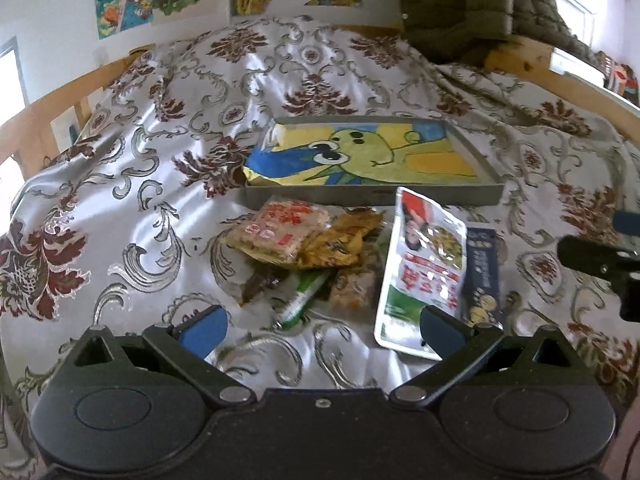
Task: Organize snacks
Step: 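Move the left tool to the white noodle packet while the right tool approaches the dark blue sachet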
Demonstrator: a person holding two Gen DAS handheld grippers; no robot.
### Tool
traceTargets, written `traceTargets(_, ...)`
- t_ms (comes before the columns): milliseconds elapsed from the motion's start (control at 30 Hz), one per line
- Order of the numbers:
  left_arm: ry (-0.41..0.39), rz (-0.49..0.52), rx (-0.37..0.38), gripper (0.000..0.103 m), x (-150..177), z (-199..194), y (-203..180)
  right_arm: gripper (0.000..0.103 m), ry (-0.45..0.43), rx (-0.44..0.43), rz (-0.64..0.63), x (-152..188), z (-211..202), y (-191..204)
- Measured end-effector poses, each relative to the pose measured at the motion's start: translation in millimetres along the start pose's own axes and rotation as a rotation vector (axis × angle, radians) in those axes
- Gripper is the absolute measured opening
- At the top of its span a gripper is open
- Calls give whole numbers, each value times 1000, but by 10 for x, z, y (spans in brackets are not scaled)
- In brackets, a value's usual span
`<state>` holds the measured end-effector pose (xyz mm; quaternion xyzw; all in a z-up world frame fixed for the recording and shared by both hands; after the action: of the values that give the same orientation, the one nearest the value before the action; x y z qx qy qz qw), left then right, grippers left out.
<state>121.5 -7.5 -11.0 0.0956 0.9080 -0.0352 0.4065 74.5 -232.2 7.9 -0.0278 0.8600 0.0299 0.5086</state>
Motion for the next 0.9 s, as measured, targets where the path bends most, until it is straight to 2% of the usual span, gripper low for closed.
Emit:
traceTargets(133, 21, -21, -6, 102, -98, 160, 53, 103, 39, -2, 3, -51, 178, -57)
traceTargets(300, 25, -34, 4, 102, -177, 324, 63, 103, 17, -32, 57, -46, 305, -115)
traceTargets(467, -4, 10, 31, 102, -212, 457, 8, 103, 91, -24, 127, 29, 528, -213)
traceTargets(667, -43, 140, 130, 102, -242, 626, -119, 103, 149, -75, 154, 128, 749, -311)
traceTargets(900, -70, 125, 277, 102, -267, 747, -218, 103, 230, -48, 162, 203, 900, -349)
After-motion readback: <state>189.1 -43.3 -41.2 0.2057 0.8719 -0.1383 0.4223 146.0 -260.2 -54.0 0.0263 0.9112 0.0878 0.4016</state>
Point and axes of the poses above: each gripper's, at about its wrist camera, not at the fingertips, and z roughly the way its jaws point, y to its left, x to its underside, the point moved 1 cm from there along z, roughly the way its jaws point
